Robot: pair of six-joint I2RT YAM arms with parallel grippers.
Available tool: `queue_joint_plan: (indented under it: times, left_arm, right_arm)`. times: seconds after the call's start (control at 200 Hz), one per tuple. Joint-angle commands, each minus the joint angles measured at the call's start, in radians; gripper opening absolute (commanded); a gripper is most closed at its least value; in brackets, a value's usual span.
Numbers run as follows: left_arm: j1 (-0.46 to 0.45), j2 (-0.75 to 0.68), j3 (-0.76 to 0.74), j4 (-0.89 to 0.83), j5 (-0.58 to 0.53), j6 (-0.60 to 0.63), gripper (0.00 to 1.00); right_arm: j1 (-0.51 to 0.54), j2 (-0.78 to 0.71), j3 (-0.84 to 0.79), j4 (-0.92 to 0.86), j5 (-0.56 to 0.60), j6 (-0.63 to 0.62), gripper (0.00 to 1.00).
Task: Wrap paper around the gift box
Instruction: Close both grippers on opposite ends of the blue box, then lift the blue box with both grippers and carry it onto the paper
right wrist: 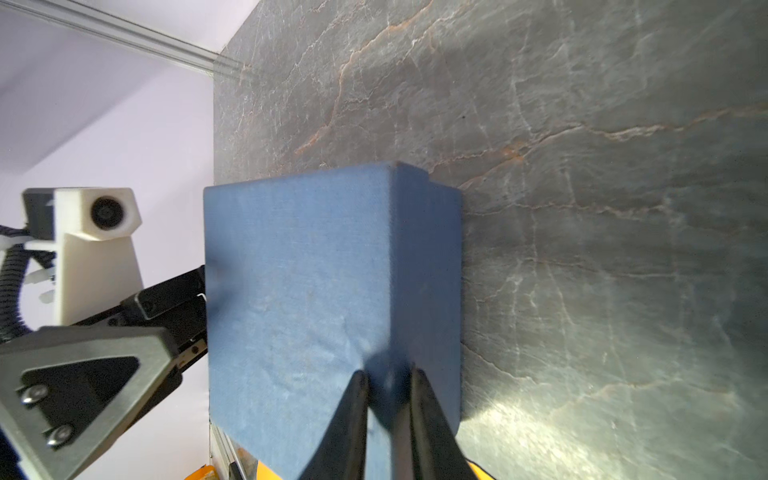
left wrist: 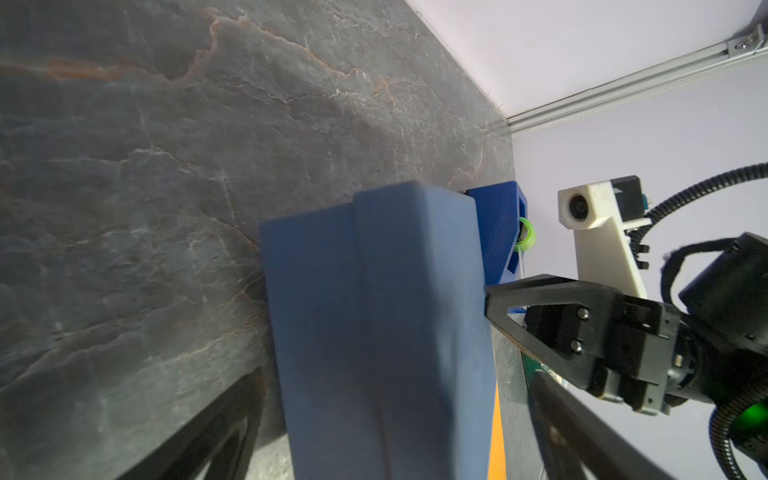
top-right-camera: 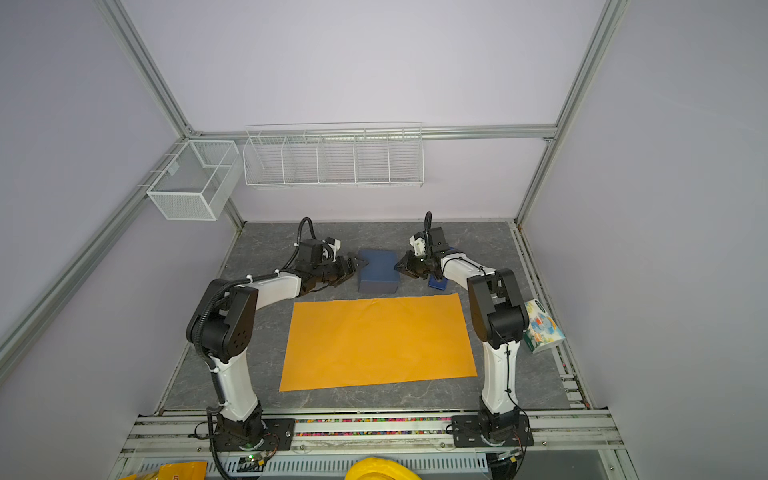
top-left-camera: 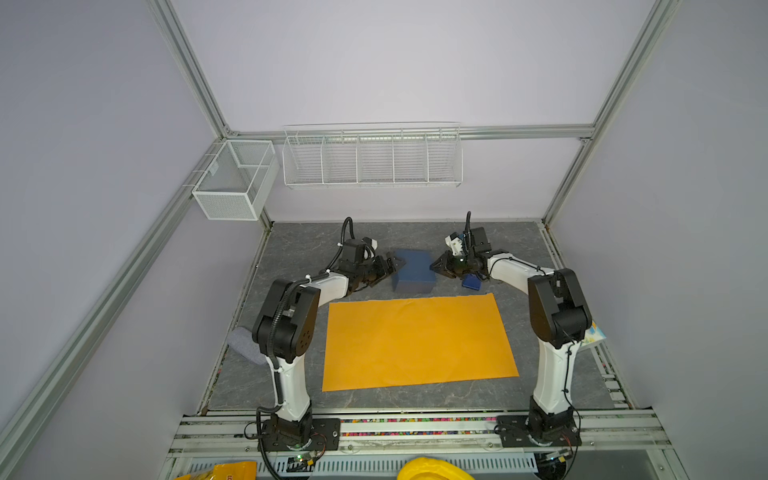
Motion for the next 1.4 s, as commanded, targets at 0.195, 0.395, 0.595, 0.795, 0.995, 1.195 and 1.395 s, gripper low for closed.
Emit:
queue_joint_plan:
  times: [0.195,0.395,0.595,0.795,0.995,1.195,1.395]
  left_arm:
    - [0.003,0.064,-0.026,0.176,0.048,-0.147,0.99]
    - [0.003,0.104,-0.024,0.279,0.081,-0.223,0.98]
    - [0.003,0.117,-0.017,0.325,0.090,-0.262,0.92]
    - [0.002,0.118,-0.006,0.319,0.093,-0.257,0.83]
    - [0.002,0.095,-0.004,0.307,0.095,-0.249,0.77]
    - [0.004,0.015,-0.024,0.277,0.087,-0.240,0.76]
    - [-0.009,-0.120,-0.121,0.273,0.083,-0.258,0.76]
  right_arm:
    - [-0.014,0.010,-0.033,-0.051,0.033,0.013,0.22]
    - [-0.015,0.007,-0.038,-0.055,0.033,0.009,0.22]
    - [-0.019,0.004,-0.039,-0.062,0.032,0.003,0.22]
    - [-0.023,-0.009,-0.037,-0.065,0.030,0.002,0.22]
    - [-0.033,-0.045,-0.035,-0.072,0.026,-0.012,0.27]
    - [-0.055,-0.163,-0.047,-0.134,0.043,-0.050,0.32]
    - [-0.063,-0.305,-0.097,-0.245,0.065,-0.129,0.35]
